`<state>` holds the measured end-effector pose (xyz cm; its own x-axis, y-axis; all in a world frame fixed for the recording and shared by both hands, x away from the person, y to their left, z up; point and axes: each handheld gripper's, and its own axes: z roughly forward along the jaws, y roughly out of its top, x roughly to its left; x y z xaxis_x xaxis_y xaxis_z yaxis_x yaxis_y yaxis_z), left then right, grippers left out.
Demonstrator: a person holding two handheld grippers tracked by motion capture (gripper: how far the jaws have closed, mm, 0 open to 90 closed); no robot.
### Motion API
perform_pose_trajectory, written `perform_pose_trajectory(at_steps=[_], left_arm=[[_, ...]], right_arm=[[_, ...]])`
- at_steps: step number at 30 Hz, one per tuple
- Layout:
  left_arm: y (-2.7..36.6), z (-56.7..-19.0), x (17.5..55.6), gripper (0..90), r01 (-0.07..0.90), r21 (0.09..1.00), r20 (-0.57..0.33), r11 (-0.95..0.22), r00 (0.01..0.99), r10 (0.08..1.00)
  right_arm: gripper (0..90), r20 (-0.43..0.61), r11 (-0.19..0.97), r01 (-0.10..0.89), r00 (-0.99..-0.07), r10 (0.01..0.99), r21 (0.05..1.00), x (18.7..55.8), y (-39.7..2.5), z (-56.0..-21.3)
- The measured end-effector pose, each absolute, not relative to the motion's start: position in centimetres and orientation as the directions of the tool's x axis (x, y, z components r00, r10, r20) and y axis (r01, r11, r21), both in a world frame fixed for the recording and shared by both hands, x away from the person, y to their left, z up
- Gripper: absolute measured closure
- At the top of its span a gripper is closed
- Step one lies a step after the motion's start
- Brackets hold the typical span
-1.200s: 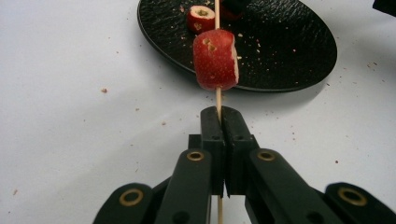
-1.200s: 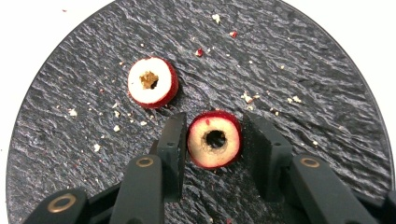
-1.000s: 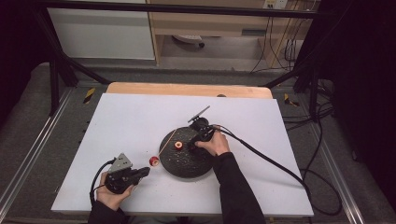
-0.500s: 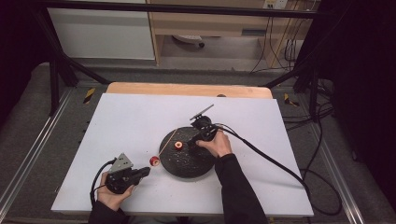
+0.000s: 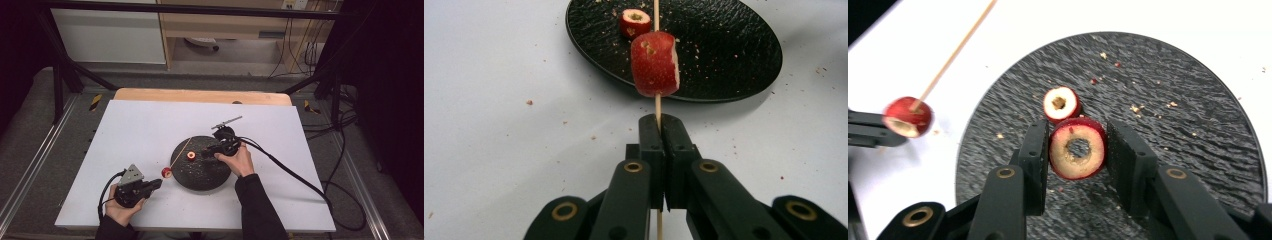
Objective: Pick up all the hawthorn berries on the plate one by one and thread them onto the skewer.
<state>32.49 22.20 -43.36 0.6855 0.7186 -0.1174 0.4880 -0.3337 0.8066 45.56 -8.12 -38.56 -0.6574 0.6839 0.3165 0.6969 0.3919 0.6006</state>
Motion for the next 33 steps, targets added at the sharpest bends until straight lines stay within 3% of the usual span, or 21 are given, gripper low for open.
perform_pose_trajectory(at_steps=[17, 33], left_arm=[[21.7, -43.3, 32.3, 88.5, 0.479, 0.815, -0.113, -0.326, 0.683, 0.722], [21.0, -43.2, 32.2, 88.5, 0.467, 0.823, -0.108, -0.324, 0.688, 0.718]], right_arm=[[63.1, 0.46, 0.096, 0.666, -0.605, 0.65, 0.74, 42.0, -11.6, -40.1], [63.2, 0.554, -0.138, 0.612, -0.566, 0.61, 0.778, 40.3, -12.7, -41.1]])
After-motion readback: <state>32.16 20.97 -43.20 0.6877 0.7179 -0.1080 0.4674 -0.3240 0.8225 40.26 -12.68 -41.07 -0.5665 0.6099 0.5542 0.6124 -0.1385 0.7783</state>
